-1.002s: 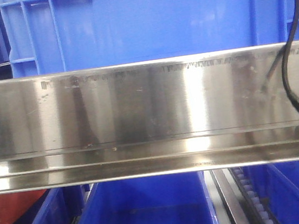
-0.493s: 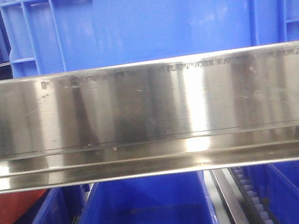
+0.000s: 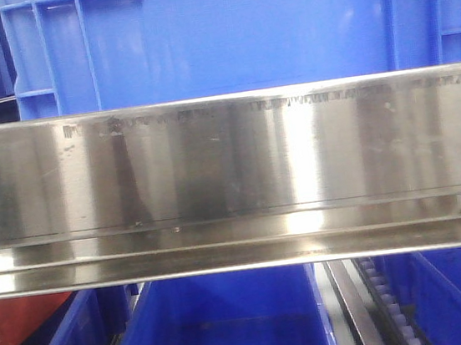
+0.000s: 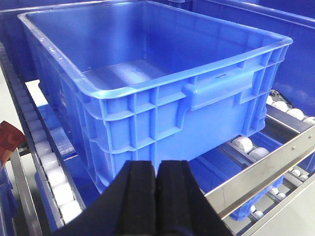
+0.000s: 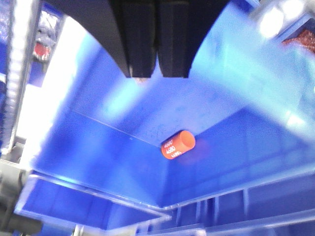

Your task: Place cylindrical capacitor in blue bin on shelf

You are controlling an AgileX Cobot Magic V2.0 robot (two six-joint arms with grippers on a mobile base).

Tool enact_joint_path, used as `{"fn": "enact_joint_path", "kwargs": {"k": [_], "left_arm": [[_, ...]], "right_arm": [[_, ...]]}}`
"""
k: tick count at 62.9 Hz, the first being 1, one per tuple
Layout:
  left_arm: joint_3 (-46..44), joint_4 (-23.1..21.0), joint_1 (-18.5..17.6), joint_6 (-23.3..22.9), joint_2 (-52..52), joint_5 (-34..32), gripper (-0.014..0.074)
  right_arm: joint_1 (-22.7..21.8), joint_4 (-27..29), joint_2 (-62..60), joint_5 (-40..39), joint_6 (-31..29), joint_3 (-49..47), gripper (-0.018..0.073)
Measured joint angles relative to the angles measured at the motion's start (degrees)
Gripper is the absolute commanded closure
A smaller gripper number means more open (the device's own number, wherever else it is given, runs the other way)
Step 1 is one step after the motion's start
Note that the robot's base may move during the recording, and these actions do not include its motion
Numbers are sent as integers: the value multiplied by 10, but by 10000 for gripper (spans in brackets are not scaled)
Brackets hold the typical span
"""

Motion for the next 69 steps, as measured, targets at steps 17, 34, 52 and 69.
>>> {"fn": "enact_joint_path", "kwargs": {"k": [17,34,52,69], "left_arm": [[0,0,0,0,0,0,707],[0,0,0,0,0,0,707],[0,0,0,0,0,0,707],[0,0,0,0,0,0,707]], "right_arm": [[0,0,-182,-13,0,174,715],[0,0,-296,-51,0,266,715],[0,0,-305,-66,0,274,715],[0,0,-305,-71,0,274,715]]}}
